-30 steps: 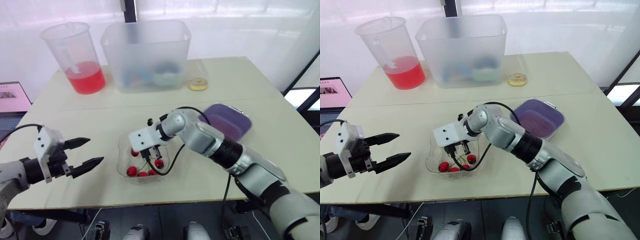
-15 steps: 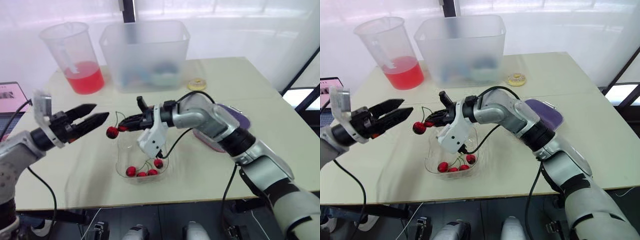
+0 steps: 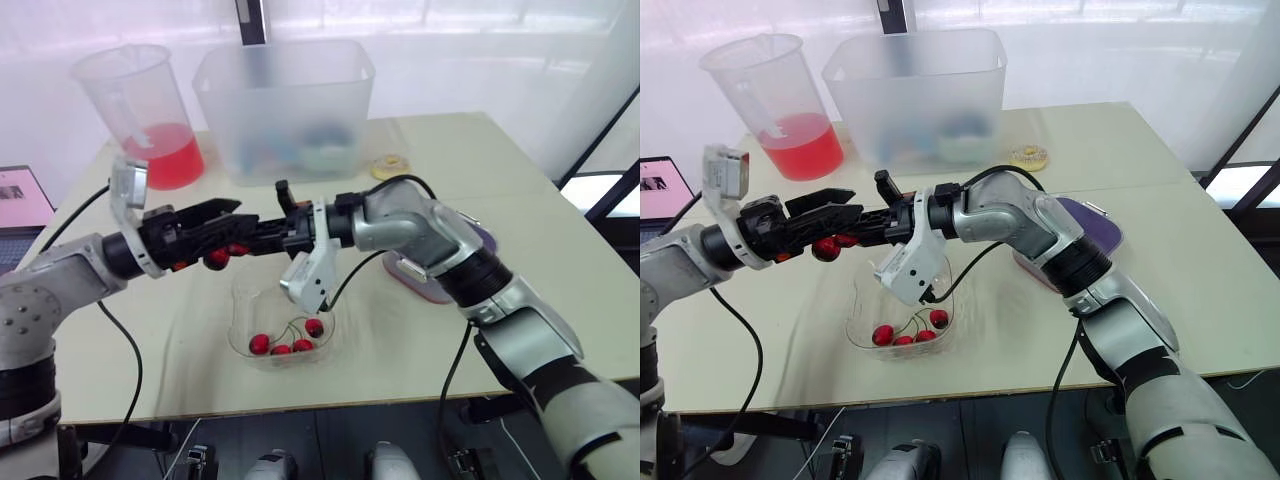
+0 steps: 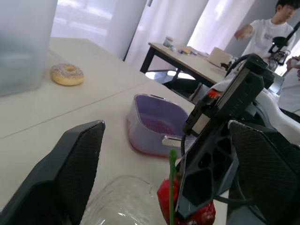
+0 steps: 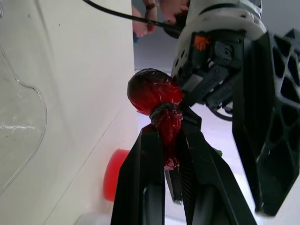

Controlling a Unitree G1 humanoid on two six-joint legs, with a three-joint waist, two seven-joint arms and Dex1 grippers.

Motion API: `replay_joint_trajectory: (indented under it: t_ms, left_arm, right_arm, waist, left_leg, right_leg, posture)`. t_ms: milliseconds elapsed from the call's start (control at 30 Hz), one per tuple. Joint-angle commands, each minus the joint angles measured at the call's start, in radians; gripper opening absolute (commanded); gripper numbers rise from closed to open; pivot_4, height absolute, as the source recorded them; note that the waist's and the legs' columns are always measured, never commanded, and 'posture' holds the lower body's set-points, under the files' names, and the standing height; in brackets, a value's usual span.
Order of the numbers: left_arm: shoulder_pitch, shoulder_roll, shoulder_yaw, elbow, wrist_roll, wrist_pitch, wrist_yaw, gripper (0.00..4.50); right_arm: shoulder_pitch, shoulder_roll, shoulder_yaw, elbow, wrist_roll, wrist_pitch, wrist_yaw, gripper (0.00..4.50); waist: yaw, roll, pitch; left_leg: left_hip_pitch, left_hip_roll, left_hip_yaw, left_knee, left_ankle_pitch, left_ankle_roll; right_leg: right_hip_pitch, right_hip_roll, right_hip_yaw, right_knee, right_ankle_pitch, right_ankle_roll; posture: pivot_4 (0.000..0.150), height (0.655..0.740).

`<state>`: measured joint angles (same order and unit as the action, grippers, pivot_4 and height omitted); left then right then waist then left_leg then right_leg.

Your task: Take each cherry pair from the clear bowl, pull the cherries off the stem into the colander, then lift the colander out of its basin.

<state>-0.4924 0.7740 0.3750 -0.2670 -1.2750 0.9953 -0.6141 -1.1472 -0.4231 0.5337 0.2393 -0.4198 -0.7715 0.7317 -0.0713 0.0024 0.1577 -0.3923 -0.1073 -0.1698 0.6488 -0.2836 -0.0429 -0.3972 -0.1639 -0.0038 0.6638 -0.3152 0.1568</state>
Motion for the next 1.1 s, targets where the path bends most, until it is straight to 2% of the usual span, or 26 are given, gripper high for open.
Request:
replay_joint_trajectory:
  t_ms: [33, 133, 433, 567, 933, 1000, 1100]
  left_arm:
    - [-0.025, 0.004, 0.023, 0.007, -0.023, -0.003, 0.021, 2.6]
    - [-0.014, 0.008, 0.02, -0.001, -0.032, 0.006, 0.017, 1.1]
    - [0.012, 0.008, 0.024, -0.012, -0.05, 0.003, 0.01, 1.1]
    - [-0.003, 0.001, 0.022, 0.012, -0.042, -0.009, 0.015, 0.09]
    - [-0.028, -0.007, 0.012, 0.028, -0.055, -0.005, 0.006, 0.09]
    - [-0.029, -0.007, 0.01, 0.029, -0.055, -0.005, 0.005, 0.09]
    - [-0.031, -0.008, 0.008, 0.03, -0.054, -0.004, 0.004, 0.0]
  right_arm:
    - [-0.016, -0.002, -0.039, -0.016, 0.006, -0.005, -0.013, 0.0]
    - [-0.013, -0.008, -0.045, -0.017, 0.011, -0.007, -0.013, 0.0]
    - [-0.014, -0.018, -0.057, -0.009, 0.011, -0.012, -0.014, 0.0]
    - [-0.014, -0.016, -0.06, -0.005, 0.008, -0.014, -0.014, 0.0]
    - [-0.01, -0.018, -0.049, -0.005, -0.001, -0.016, -0.004, 0.0]
    - [-0.005, -0.02, -0.046, -0.006, 0.039, -0.004, 0.025, 0.0]
    - [-0.005, -0.024, -0.053, -0.011, 0.051, -0.002, 0.032, 1.38]
  waist:
    - [0.0, 0.0, 0.0]
    - [0.0, 0.0, 0.0]
    - [0.001, 0.0, 0.0]
    - [0.0, 0.0, 0.0]
    - [0.0, 0.0, 0.0]
    - [0.0, 0.0, 0.0]
    - [0.0, 0.0, 0.0]
  left_leg:
    - [0.0, 0.0, 0.0, 0.0, 0.0, 0.0]
    - [0.0, 0.0, 0.0, 0.0, 0.0, 0.0]
    - [0.0, 0.0, 0.0, 0.0, 0.0, 0.0]
    - [0.0, 0.0, 0.0, 0.0, 0.0, 0.0]
    - [0.0, 0.0, 0.001, 0.0, 0.0, 0.0]
    - [0.0, 0.0, 0.001, 0.0, 0.0, 0.0]
    - [0.0, 0.0, 0.001, 0.0, 0.0, 0.0]
  right_leg:
    - [0.0, 0.0, 0.0, 0.0, 0.0, 0.0]
    - [0.0, 0.0, 0.0, 0.0, 0.0, 0.0]
    - [0.0, 0.0, 0.0, 0.0, 0.0, 0.0]
    - [0.0, 0.0, 0.0, 0.0, 0.0, 0.0]
    - [0.0, 0.0, 0.0, 0.0, 0.0, 0.0]
    - [0.0, 0.0, 0.0, 0.0, 0.0, 0.0]
    - [0.0, 0.0, 0.0, 0.0, 0.0, 0.0]
  posture:
    - [0.15, 0.74]
    - [0.15, 0.74]
    - [0.15, 0.74]
    - [0.15, 0.74]
    - [0.15, 0.74]
    - [0.15, 0.74]
    - [0.15, 0.74]
